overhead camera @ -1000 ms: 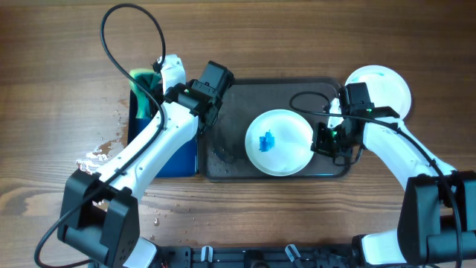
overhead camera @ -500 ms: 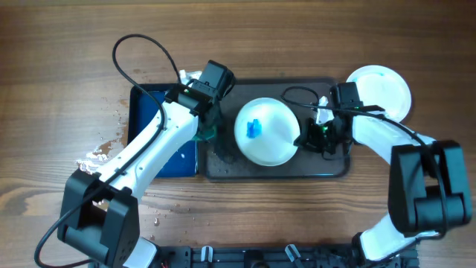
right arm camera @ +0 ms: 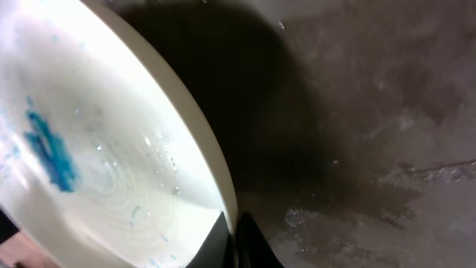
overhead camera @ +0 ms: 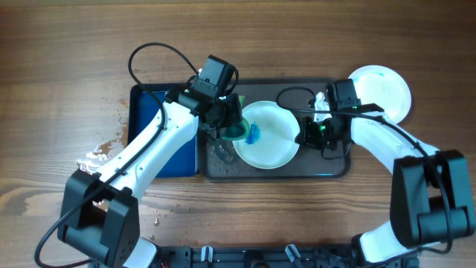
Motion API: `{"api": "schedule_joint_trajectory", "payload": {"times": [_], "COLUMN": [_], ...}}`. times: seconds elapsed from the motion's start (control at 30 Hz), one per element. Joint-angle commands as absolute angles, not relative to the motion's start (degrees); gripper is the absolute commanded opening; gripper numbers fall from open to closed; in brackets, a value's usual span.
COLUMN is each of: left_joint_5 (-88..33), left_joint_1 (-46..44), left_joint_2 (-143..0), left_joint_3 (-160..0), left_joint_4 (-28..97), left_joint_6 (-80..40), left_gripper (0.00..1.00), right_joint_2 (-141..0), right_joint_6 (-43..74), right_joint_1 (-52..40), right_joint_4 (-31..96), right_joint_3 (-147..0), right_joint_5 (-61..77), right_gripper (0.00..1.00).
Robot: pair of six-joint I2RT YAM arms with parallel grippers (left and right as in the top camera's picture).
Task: Clean dirty plates on tray and stack at the side
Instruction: 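Scrub the held plate's blue smear with the sponge in the left gripper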
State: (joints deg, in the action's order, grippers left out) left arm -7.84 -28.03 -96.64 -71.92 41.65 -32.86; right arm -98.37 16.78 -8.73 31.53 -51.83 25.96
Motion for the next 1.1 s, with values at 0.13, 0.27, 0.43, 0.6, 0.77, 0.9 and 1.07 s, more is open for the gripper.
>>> {"api": "schedule_joint_trajectory", "payload": {"times": [0.13,0.27,0.43,0.6,0.77,0.9,1.07], "left_joint_5": [-9.37,-9.39,-9.39,-10.74,-19.79,-11.62,19.9], "left_joint_1": [-30.3,-31.57,-34.85,-39.07,-40.73,-40.36,-36.84], "left_joint_2": [-96.01,-97.78,-102.3,-109.3,-115.79,-117.78,-117.78], "left_joint_3": [-72.12,-72.12,-72.12,-72.12,-72.12,-72.12,-72.12], "left_joint_4": [41.28,41.3,39.86,36.45,30.41,30.98,43.94], "left_joint_6": [-30.22,-30.22,-29.52,-28.69,-26.94,-30.5,-38.74], "left_gripper": [0.04,0.04,0.04,0.04,0.04,0.04,0.04], "right_joint_2": [-96.64,-96.64,-96.64,-96.64,-96.64,-96.64,-96.64], "right_joint_6": [14.98,18.24,19.62,19.75,21.21,21.78,22.5], "right_joint_1": [-17.37,-18.15,-18.15,-18.15,-18.15,-18.15,-18.15], "right_joint_4": [33.52,34.26,34.17,34.17,34.26,35.24,35.4], "right_joint_3": [-52.97,-52.97,-52.97,-52.97,-52.97,-52.97,-52.97], "right_joint_5": [16.27,16.25,16.21,16.21,15.84,15.81,15.79], "right_gripper": [0.04,0.04,0.05,0.04,0.04,0.04,0.04]}}
